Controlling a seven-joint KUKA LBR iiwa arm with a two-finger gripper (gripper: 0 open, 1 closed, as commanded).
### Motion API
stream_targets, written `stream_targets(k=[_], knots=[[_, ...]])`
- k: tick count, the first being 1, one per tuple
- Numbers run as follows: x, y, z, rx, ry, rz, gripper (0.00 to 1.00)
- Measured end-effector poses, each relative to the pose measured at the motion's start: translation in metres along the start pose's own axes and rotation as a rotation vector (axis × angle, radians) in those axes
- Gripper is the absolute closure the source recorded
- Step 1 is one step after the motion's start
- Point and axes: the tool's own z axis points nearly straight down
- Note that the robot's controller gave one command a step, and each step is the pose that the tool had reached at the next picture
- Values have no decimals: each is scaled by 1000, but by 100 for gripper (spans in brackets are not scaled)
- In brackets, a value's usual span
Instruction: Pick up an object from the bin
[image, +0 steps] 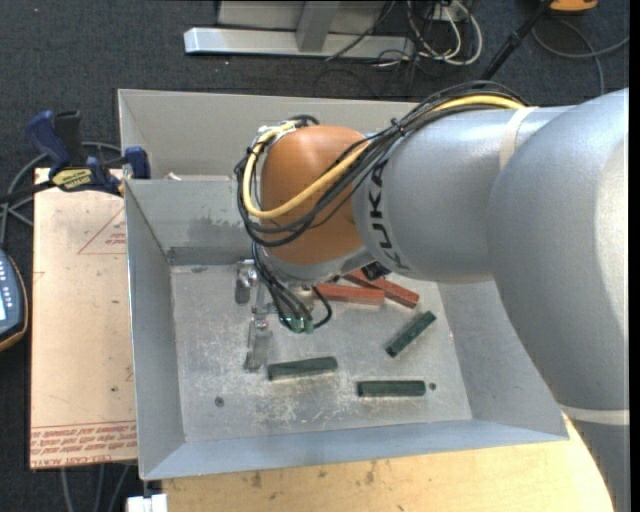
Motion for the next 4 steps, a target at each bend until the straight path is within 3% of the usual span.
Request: stream_targets(k=[1, 2, 3, 4], knots=[[57, -49, 87, 3, 3, -103, 0], [-35, -118, 80, 3, -14, -94, 0], [-32, -113, 80, -1, -10, -100, 100], [0, -83, -66, -1, -17, -147, 100]])
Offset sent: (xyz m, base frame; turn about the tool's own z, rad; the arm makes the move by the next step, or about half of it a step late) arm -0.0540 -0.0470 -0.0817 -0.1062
